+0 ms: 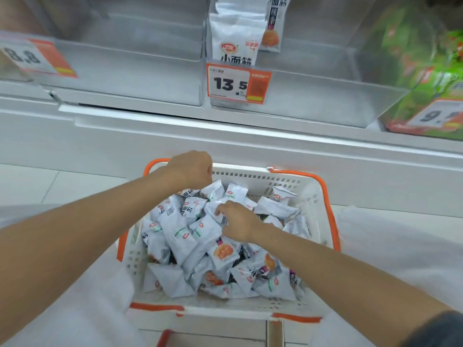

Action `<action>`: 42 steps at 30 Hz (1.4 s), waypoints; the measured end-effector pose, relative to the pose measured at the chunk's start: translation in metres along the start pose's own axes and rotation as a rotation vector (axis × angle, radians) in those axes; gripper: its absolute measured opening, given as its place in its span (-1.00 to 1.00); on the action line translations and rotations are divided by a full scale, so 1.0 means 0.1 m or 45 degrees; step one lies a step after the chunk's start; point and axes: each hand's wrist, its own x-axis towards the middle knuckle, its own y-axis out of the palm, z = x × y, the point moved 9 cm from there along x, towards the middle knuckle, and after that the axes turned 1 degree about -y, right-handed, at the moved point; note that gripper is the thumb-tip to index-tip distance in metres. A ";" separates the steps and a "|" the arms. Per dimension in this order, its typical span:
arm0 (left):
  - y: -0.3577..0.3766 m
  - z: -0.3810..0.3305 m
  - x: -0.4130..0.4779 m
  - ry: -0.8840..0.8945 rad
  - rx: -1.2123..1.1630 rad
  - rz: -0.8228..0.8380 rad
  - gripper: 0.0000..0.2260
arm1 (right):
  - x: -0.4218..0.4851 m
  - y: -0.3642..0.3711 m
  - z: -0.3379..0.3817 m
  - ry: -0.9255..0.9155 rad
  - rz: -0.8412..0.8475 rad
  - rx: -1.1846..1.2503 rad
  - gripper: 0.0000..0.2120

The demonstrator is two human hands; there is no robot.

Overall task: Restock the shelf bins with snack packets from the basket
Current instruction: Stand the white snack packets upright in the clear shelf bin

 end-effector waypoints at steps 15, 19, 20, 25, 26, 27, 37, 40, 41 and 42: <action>0.18 0.07 -0.09 -0.001 -0.292 0.403 -0.61 | -0.42 -0.87 0.32 -0.239 -0.269 -0.058 -0.78; 0.33 -0.11 -0.20 0.188 -0.499 0.612 -0.41 | -0.69 -1.52 0.22 -0.148 -0.399 0.285 -0.71; 0.32 -0.18 -0.23 0.227 -0.605 0.606 -0.45 | -0.74 -1.63 0.19 -0.141 -0.440 0.421 -0.75; 0.18 -0.44 -0.30 0.321 -1.047 0.500 -0.73 | -0.83 -1.94 0.06 -0.122 -0.704 0.795 -0.66; 0.15 -0.49 -0.32 0.341 -1.044 0.501 -0.75 | -0.83 -1.98 0.07 -0.135 -0.778 0.759 -0.60; 0.15 -0.52 -0.33 0.354 -1.020 0.498 -0.75 | -0.85 -2.02 0.09 -0.149 -0.850 0.688 -0.54; -0.01 -0.66 -0.33 0.394 -0.969 0.409 -0.91 | -0.95 -2.31 0.14 -0.195 -1.138 0.383 -0.46; -0.06 -0.66 -0.32 0.392 -0.965 0.367 -0.89 | -0.94 -2.34 0.14 -0.195 -1.145 0.407 -0.44; -0.07 -0.67 -0.31 0.393 -0.971 0.359 -0.89 | -0.94 -2.35 0.13 -0.189 -1.141 0.426 -0.44; -0.08 -0.66 -0.31 0.391 -0.972 0.346 -0.89 | -0.94 -2.35 0.12 -0.182 -1.128 0.449 -0.44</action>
